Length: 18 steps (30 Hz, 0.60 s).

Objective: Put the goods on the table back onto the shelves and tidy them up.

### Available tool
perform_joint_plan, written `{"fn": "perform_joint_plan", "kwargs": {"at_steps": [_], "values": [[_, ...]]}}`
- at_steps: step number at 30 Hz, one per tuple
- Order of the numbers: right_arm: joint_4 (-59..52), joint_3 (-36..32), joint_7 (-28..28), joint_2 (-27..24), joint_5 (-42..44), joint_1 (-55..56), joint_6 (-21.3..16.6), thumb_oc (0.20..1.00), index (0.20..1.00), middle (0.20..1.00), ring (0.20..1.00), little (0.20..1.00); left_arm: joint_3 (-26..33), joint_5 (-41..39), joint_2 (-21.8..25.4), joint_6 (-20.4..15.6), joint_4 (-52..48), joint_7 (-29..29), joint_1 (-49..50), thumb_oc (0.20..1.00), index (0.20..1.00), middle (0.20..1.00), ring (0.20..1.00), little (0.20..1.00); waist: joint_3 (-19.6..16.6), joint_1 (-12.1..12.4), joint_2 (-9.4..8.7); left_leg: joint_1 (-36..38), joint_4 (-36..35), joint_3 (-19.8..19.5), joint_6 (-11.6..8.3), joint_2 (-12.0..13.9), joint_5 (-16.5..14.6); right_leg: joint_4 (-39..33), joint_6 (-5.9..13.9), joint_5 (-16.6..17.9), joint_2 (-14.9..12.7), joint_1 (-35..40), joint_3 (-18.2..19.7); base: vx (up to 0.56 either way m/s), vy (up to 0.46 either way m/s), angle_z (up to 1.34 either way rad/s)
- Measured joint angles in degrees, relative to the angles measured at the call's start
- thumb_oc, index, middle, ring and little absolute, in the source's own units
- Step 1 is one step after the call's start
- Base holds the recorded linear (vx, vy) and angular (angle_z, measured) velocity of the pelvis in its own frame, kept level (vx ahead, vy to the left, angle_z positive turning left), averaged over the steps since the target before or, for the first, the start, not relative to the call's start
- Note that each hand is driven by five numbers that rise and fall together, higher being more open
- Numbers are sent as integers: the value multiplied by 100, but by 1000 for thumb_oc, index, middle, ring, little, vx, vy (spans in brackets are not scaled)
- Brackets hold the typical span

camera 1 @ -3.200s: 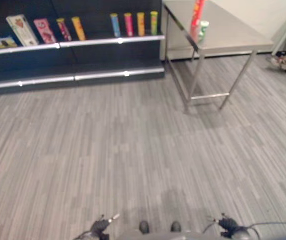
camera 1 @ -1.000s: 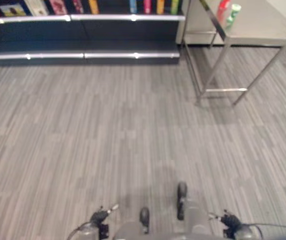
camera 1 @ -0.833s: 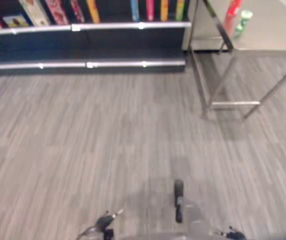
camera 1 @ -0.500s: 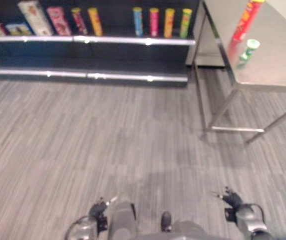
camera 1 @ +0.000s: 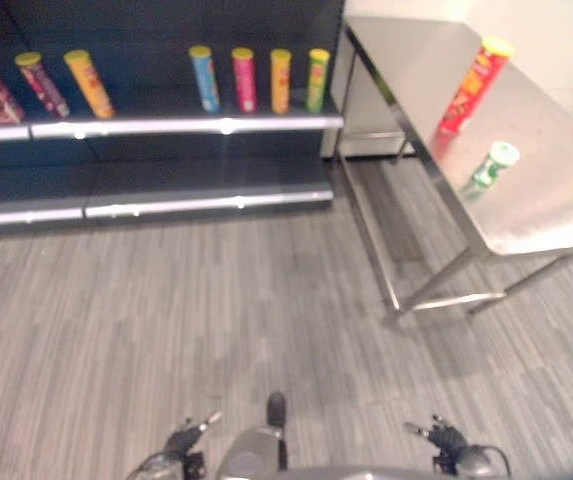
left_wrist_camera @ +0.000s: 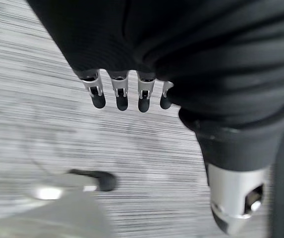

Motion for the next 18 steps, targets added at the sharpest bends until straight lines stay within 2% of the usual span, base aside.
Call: {"fn": "perform_joint_plan", "kwargs": {"at_steps": [2, 3, 4, 5, 6, 7, 8, 9, 10, 11, 12, 13, 14, 15, 16, 17, 18], "values": [[1, -1, 5, -1, 0, -38, 1, 1000, 1000, 1000, 1000, 1000, -2, 0, -4, 8, 1, -1, -78, 1000, 1000, 1000, 1000, 1000, 30, 12, 45, 4, -7, -72, 2, -37, -1, -380, -22, -23, 72, -171, 6, 455, 409, 22], [25, -2, 6, -8, 0, -58, 2, 1000, 1000, 1000, 1000, 1000, -1, 3, -4, 8, 10, -1, -117, 1000, 1000, 1000, 1000, 1000, 50, -26, 70, 56, -13, -107, 6, -79, -130, -445, -26, 95, 122, -260, 24, 646, 628, 2], [71, -3, 24, -53, -8, -111, -6, 1000, 1000, 1000, 1000, 1000, 7, 5, -32, 34, 231, -1, -172, 1000, 1000, 1000, 1000, 1000, 141, 4, 185, 310, -82, -53, 58, -51, -290, 541, 118, 215, 152, -576, 113, 531, 515, 7], [129, -529, -10, 66, -1, -46, -74, 1000, 1000, 1000, 1000, 1000, -364, 6, -125, 129, 395, 65, -49, 1000, 1000, 1000, 1000, 1000, 276, -269, 495, 538, 482, 766, 113, 148, -1189, 3798, -8, 127, -320, -1751, -924, 156, 72, 16], [198, -598, -93, 111, 15, 43, -14, 1000, 1000, 1000, 1000, 1000, -452, 51, -154, 138, 378, 37, 13, 1000, 1000, 1000, 1000, 1000, 207, -400, 605, 665, 425, 785, 56, 112, -1104, 4446, -78, 138, -524, -2228, -1175, 248, 99, 40], [248, -475, -43, 51, 90, 174, 5, 1000, 1000, 1000, 1000, 1000, -446, 51, -183, 116, 224, 39, 170, 1000, 1000, 1000, 1000, 1000, 35, -477, 683, 775, 95, 807, 7, 102, -1029, 3722, -109, 20, -523, -2656, -1236, 279, 18, 57], [243, -440, -39, 0, 74, 183, 36, 1000, 1000, 1000, 1000, 1000, -438, 52, -112, 66, 50, 44, 80, 1000, 1000, 1000, 1000, 1000, 31, -536, 690, 802, -93, 794, 77, 8, -836, 2959, -84, 39, -617, -3039, -1145, 459, 7, 37], [327, -459, -37, -18, 75, 96, 112, 1000, 1000, 1000, 1000, 1000, -438, 62, -42, 101, 204, 76, -57, 1000, 1000, 1000, 1000, 1000, 76, -529, 574, 951, -340, 735, 84, -52, -842, 1423, 31, 244, -551, -3285, -1146, 558, -34, 27], [329, -490, -40, -20, 75, 33, 92, 1000, 1000, 1000, 1000, 1000, -417, 91, 13, 140, 340, 72, -156, 1000, 1000, 1000, 1000, 1000, 115, -664, 481, 989, -406, 717, 77, -58, -836, -428, 191, 783, -422, -3253, -1155, 452, -43, -2], [348, -525, -48, -32, 72, -7, 122, 1000, 1000, 1000, 1000, 1000, -394, 110, 5, 133, 343, 67, -286, 1000, 1000, 1000, 1000, 1000, 265, -772, 319, 1230, -492, 687, 49, -119, -860, -1106, 375, 1159, -446, -3457, -1205, 434, -52, 28], [340, -577, -44, -26, 62, 74, 135, 1000, 1000, 1000, 1000, 1000, -379, 109, -27, 128, 308, 54, -286, 1000, 1000, 1000, 1000, 1000, 332, -869, 245, 1494, -523, 629, -3, -100, -968, -1094, 485, 1408, -528, -3490, -1512, 241, -35, 9], [346, -599, -43, -29, 11, 293, 146, 1000, 1000, 1000, 1000, 1000, -380, 111, -81, 95, 84, 38, -68, 1000, 1000, 1000, 1000, 1000, 246, -853, 216, 1883, -522, 743, -69, -15, -1191, -1056, 290, 1551, -457, -3475, -1865, 450, -56, 2], [357, -610, -42, -49, 9, 357, 134, 1000, 1000, 1000, 1000, 1000, -383, 114, -122, 88, 8, 24, -8, 1000, 1000, 1000, 1000, 1000, 160, -845, 214, 1986, -522, 813, -107, 31, -1274, -1053, 204, 1600, -427, -3456, -1934, 404, -63, -19], [369, -646, -38, -108, 8, 382, 133, 1000, 1000, 1000, 1000, 1000, -407, 176, -219, 87, 0, -4, -46, 1000, 1000, 1000, 1000, 1000, 105, -856, 299, 2078, -502, 744, -176, 122, -1471, -768, 100, 1623, -415, -3499, -1924, 622, -137, 11], [394, -679, -28, -156, 9, 463, 141, 1000, 1000, 1000, 1000, 1000, -473, 308, -250, 102, 95, -54, -43, 1000, 1000, 1000, 1000, 1000, 17, -871, 293, 2341, -476, 608, -492, 172, -1489, -554, -253, 1938, -402, -3151, -1939, 451, -154, 18], [473, -663, -31, -208, 8, 373, 147, 1000, 1000, 1000, 1000, 1000, -474, 331, -264, 109, 194, -62, -34, 1000, 1000, 1000, 1000, 1000, 23, -874, 379, 2484, -369, 543, -841, 329, -1548, -725, -798, 2429, -301, -2880, -1937, 334, -125, 28], [493, -661, -32, -289, 7, 330, 145, 1000, 1000, 1000, 1000, 1000, -466, 331, -334, 121, 297, -60, -83, 1000, 1000, 1000, 1000, 1000, -34, -923, 554, 2529, -211, 395, -1028, 509, -1487, -856, -934, 2354, -136, -2657, -1993, 228, -108, 13]]}}
